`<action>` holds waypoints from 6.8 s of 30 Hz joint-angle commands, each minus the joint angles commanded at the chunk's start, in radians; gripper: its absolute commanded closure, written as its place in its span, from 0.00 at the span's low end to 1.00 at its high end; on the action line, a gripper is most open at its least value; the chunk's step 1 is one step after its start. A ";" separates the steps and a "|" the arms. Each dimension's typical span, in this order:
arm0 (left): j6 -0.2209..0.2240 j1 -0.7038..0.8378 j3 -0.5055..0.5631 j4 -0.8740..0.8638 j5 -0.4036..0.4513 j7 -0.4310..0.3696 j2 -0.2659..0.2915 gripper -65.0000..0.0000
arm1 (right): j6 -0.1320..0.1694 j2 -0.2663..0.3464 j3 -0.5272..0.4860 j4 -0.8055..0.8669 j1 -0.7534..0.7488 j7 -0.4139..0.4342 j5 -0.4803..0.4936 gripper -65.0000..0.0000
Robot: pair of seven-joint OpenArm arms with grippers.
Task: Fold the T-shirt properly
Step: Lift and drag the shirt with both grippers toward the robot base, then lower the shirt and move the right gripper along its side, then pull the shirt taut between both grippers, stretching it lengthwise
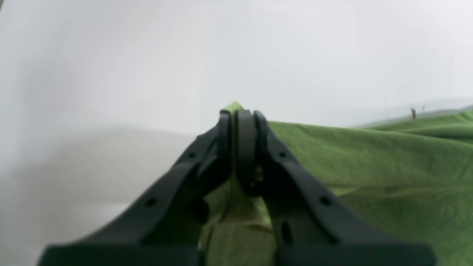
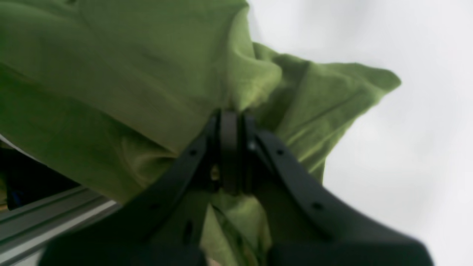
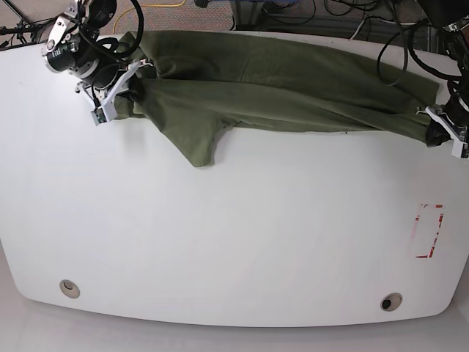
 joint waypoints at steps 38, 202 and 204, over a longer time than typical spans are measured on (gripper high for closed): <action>0.000 -0.040 0.009 0.135 0.163 0.146 0.107 0.79 | -0.033 -0.035 -0.083 -0.021 0.002 0.172 0.028 0.94; 0.045 -0.132 0.115 -0.120 0.427 0.143 0.192 1.00 | 0.000 0.130 -0.138 -0.097 0.213 0.115 -0.031 0.99; 0.045 -0.132 0.115 -0.127 0.427 0.143 0.192 1.00 | 0.000 0.141 -0.138 -0.106 0.213 0.115 -0.034 0.99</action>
